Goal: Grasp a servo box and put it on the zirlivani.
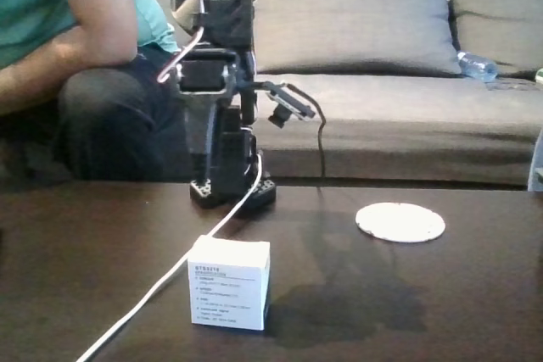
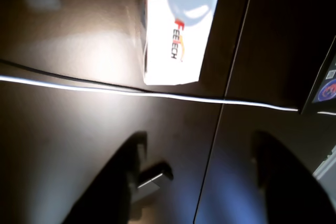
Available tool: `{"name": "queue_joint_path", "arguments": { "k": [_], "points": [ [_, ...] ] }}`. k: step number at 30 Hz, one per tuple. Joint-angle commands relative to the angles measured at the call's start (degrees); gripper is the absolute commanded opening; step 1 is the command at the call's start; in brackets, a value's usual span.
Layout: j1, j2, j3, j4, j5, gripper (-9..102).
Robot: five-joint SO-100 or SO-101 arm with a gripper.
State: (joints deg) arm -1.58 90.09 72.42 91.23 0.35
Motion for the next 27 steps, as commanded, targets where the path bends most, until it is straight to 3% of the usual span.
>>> {"name": "queue_joint_path", "arguments": {
  "k": [1, 7, 12, 27],
  "points": [
    [1.4, -1.7, -1.2, -0.1, -0.3, 26],
    [2.0, -6.7, -0.1, -0.6, -3.6, 27],
    [1.3, -5.8, 1.1, -1.4, -5.0, 37],
    [-2.6, -3.9, 9.8, -4.1, -4.8, 38]
  ]
}}
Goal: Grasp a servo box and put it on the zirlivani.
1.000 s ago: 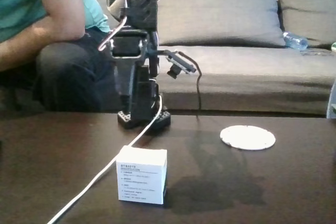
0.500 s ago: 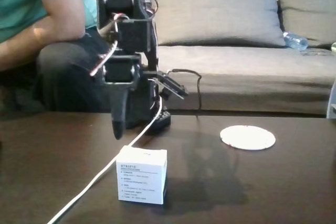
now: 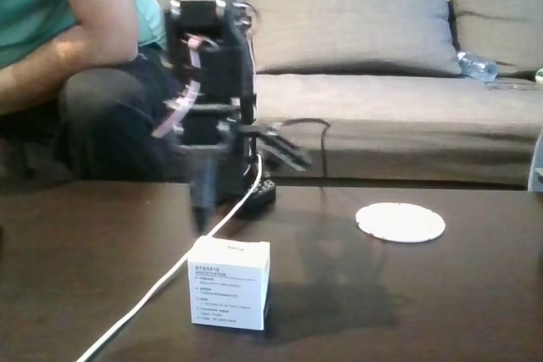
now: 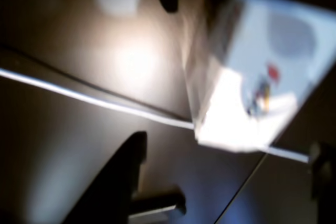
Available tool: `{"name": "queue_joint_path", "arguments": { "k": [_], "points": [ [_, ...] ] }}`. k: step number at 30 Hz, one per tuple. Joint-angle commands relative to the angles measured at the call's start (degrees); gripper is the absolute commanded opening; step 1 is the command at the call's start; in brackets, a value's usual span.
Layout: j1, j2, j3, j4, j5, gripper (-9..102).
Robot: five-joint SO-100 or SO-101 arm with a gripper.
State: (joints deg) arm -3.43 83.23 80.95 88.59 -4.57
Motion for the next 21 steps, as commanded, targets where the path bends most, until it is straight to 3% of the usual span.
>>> {"name": "queue_joint_path", "arguments": {
  "k": [1, 21],
  "points": [
    [-1.3, 3.0, 2.2, -2.1, 0.5, 38],
    [-1.6, 1.8, 0.7, -7.9, 0.5, 38]
  ]
}}
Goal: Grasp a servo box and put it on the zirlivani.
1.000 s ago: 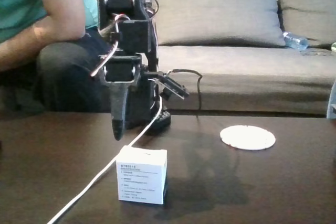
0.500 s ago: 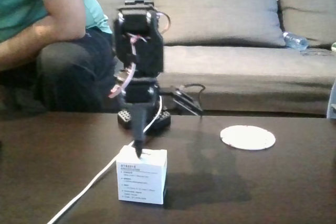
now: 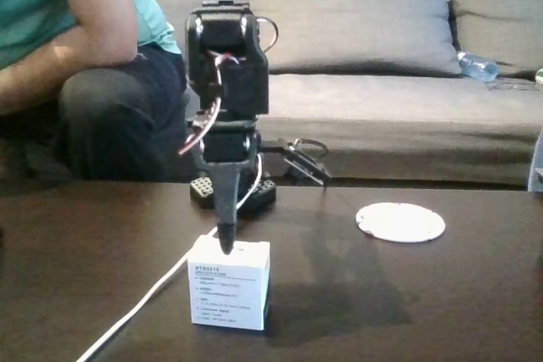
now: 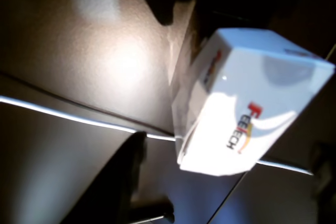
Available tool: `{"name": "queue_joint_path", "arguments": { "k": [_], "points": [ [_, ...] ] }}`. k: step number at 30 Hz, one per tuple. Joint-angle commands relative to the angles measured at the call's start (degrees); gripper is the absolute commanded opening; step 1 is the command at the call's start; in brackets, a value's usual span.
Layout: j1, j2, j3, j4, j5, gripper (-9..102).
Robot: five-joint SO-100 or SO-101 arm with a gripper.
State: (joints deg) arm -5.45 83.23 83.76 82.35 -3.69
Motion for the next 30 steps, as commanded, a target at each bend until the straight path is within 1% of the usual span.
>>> {"name": "queue_joint_path", "arguments": {
  "k": [1, 6, 11, 15, 17, 20, 21, 30],
  "points": [
    [0.4, 1.8, -2.0, -2.3, -0.5, 38],
    [0.8, -2.6, -2.5, -3.1, -0.6, 38],
    [4.0, -9.0, -3.9, -4.3, -1.1, 38],
    [4.4, -8.8, -3.8, -4.3, -1.1, 36],
    [4.0, -8.7, -3.9, -4.2, -1.1, 29],
    [3.5, -8.5, -4.0, -4.0, -0.4, 12],
    [3.5, -8.2, -3.9, -4.1, -0.4, 10],
    [2.7, -4.0, -3.3, -3.3, -0.8, 11]
  ]
}}
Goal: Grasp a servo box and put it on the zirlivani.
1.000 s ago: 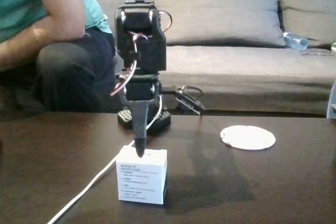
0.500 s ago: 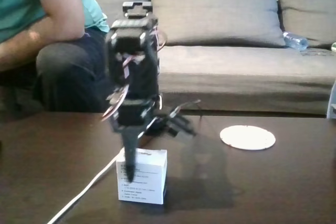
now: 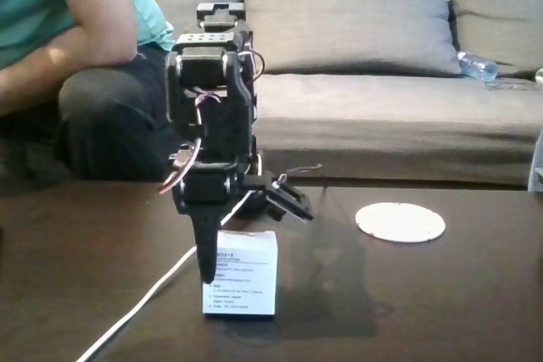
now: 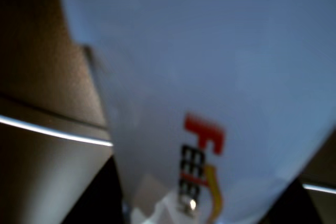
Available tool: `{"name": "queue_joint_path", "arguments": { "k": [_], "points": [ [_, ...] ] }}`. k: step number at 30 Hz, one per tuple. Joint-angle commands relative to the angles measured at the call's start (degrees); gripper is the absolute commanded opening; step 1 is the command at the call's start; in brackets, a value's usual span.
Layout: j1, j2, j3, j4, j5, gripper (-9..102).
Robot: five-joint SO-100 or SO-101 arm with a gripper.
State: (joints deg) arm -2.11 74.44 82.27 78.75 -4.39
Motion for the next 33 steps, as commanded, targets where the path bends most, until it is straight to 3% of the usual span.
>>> {"name": "queue_joint_path", "arguments": {
  "k": [1, 14, 33],
  "points": [
    [-1.1, 6.0, -1.6, 0.6, -0.4, 11],
    [-13.5, 25.0, 1.1, 9.1, -0.5, 11],
    [-39.0, 32.0, 12.1, 8.3, -2.5, 11]
  ]
}}
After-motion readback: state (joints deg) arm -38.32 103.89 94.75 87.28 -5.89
